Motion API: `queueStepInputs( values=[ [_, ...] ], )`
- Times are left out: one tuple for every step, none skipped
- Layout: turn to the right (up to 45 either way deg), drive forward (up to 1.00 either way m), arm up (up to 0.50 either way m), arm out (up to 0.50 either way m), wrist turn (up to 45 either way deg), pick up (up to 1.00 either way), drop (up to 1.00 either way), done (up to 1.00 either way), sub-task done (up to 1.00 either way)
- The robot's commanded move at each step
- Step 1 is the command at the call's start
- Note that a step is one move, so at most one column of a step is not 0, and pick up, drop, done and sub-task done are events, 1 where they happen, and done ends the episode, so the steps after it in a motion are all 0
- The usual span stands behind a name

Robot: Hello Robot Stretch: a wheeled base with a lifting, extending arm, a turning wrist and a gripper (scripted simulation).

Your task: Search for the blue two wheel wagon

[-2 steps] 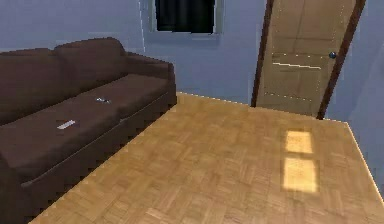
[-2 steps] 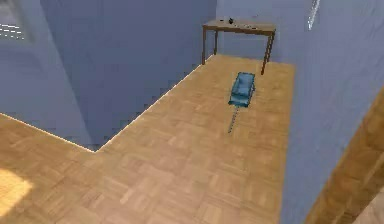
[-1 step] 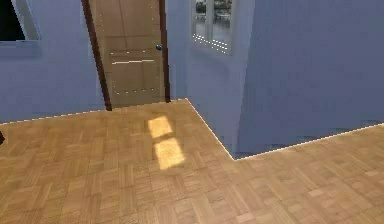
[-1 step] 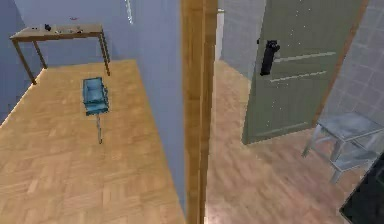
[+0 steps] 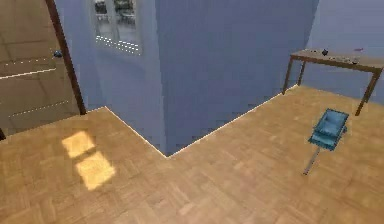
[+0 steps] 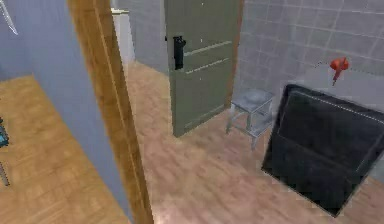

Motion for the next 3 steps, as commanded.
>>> queueStepInputs(
  values=[
    [0.0,0.45,0.0,0.0,0.0,0.0,0.0,0.0,0.0],
    [45.0,0.0,0.0,0.0,0.0,0.0,0.0,0.0,0.0],
    [0.0,0.8,0.0,0.0,0.0,0.0,0.0,0.0,0.0]
  ],
)
